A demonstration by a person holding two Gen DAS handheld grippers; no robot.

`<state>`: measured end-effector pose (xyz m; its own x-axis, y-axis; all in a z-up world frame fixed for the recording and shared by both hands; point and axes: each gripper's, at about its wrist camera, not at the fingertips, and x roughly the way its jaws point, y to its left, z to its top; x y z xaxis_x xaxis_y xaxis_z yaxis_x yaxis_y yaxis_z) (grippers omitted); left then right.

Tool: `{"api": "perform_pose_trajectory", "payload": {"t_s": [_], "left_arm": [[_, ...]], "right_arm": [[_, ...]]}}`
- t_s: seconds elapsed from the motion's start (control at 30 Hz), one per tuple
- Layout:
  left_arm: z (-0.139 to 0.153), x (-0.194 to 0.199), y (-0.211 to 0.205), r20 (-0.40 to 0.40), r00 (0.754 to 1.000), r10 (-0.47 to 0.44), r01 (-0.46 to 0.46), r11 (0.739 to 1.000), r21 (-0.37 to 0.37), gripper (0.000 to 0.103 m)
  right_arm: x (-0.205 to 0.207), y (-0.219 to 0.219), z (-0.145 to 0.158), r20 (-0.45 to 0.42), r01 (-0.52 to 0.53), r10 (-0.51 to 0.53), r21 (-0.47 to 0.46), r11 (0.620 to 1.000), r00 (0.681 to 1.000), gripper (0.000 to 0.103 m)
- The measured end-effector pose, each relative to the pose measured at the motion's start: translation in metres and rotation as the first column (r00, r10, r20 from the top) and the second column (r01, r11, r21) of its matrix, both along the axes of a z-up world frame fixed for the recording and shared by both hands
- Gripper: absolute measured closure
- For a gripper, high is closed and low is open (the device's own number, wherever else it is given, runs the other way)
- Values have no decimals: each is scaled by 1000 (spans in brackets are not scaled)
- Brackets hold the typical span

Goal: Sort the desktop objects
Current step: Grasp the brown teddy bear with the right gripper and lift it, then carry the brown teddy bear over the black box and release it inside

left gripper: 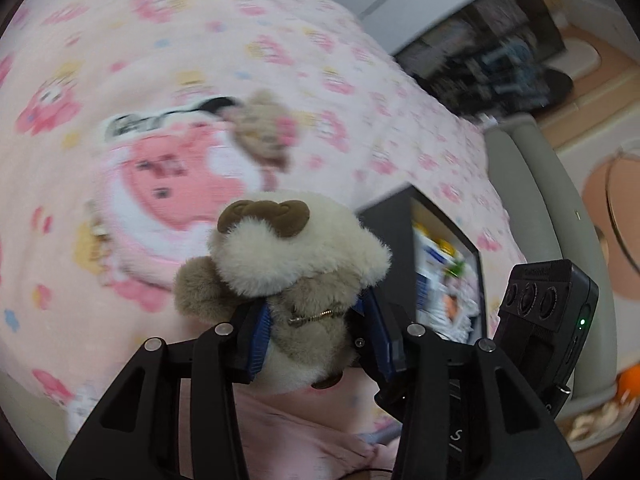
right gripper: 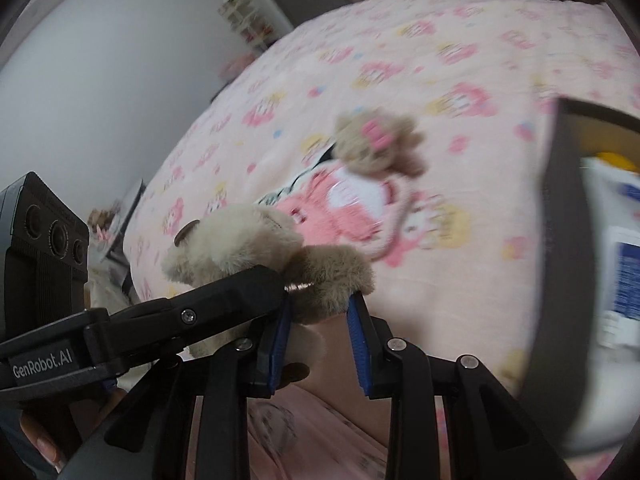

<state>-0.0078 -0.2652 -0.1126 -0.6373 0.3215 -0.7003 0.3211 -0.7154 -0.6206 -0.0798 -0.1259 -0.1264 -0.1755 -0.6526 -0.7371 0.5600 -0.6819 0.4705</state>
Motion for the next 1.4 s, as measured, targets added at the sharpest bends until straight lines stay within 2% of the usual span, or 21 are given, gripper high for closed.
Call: {"api": "perform_pose_trajectory", "payload": {"t_s": [0.13,0.23,0.37,0.5,0.6,0.7,0.77,0.83,0.9,0.97,1.03,1.13,1.23,1.3,1.4], "left_arm": [[31,-24,56,-57,992,-115,112,993,-45,60],[49,-53,106,-88,973,-213,206,975,-78,60],[63,-100,170,-109,943,-313,301,947,-113,60],[63,-145,210,-116,927,-357,343,931,-125,61],[39,-181,231,-61,921,-385,377,919,-111,61],[0,-211,242,64,914,-401,406,906,-116,61],[-12,-218,243,99,911,-399,409,904,-122,57],[-6,-215,237,88,926,-368,377,914,-147,59],[5,-206,227,35,948,-318,319,933,-164,60],[13,-196,221,0,956,-294,290,943,-165,63],[14,-189,222,-1,953,-304,298,937,-181,67],[6,-190,232,23,938,-346,344,921,-183,68],[-5,-201,242,64,934,-352,357,911,-207,68],[-14,-212,245,89,937,-337,349,912,-217,67],[-11,-221,243,68,941,-332,339,922,-190,67]], "right_arm": [[-8,59,29,-51,91,-92,-34,995,994,77],[-16,111,48,-92,165,-169,-54,985,981,77],[-44,177,62,-96,224,-229,-56,973,969,77],[-80,219,73,-175,242,-241,-16,970,955,77],[-110,248,54,-141,298,-298,-22,954,944,77],[-127,273,20,-61,362,-363,-23,932,930,77],[-134,282,5,-36,387,-386,21,922,922,77],[-138,289,0,-36,410,-409,51,910,912,77],[-140,302,4,-34,446,-445,18,895,895,77],[-141,312,7,-24,477,-477,-17,879,878,77],[-142,313,8,-19,484,-484,-21,875,875,77],[-143,305,4,-6,449,-449,-9,894,894,77],[-140,295,1,-3,416,-416,3,909,909,77],[-140,289,-1,-14,404,-404,25,914,915,77],[-141,287,-3,-42,419,-417,66,905,908,77]]}}
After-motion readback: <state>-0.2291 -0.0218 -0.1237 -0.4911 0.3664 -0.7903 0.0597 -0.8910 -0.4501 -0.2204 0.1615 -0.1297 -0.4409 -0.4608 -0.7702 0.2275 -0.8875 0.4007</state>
